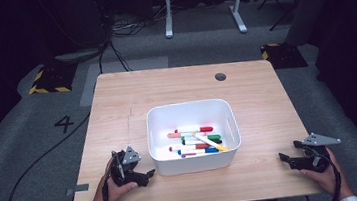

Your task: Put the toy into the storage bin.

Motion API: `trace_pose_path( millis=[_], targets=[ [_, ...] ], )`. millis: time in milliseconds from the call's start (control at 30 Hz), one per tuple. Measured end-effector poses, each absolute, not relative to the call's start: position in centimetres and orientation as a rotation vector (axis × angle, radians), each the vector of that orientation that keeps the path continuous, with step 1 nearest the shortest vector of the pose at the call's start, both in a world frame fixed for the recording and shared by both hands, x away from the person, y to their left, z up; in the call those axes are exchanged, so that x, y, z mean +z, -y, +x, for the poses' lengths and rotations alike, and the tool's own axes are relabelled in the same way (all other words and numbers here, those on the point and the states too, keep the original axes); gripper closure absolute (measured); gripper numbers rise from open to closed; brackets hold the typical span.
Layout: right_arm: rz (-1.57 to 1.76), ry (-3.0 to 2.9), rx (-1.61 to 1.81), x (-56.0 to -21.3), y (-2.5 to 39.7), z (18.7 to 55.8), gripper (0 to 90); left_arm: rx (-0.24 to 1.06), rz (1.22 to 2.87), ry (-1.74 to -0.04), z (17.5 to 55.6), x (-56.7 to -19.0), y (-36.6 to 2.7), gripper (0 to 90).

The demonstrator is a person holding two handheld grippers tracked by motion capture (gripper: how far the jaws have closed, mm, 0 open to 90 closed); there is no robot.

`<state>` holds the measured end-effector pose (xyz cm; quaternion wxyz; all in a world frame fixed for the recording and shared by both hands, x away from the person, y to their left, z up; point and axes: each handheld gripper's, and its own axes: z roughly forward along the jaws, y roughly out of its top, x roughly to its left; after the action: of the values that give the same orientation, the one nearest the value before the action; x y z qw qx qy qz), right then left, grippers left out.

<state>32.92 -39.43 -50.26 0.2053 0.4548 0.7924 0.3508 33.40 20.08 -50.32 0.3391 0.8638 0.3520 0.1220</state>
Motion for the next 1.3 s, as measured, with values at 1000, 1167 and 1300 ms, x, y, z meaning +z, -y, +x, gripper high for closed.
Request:
trace_pose_path(
  millis=[1000,1167,1300],
  targets=[
    [1.342,-2.145,0.953,-50.26,39.77,32.80,18.7,0.314,2.249,-0.916,33.41,-50.32,-20.07,9.0],
    [1.343,-2.143,0.953,-50.26,39.77,32.82,18.7,0.315,2.250,-0.915,33.42,-50.31,-20.07,9.0],
    [1.342,-2.143,0.952,-50.26,39.78,32.86,18.7,0.315,2.250,-0.915,33.44,-50.31,-20.06,9.0]
  ],
)
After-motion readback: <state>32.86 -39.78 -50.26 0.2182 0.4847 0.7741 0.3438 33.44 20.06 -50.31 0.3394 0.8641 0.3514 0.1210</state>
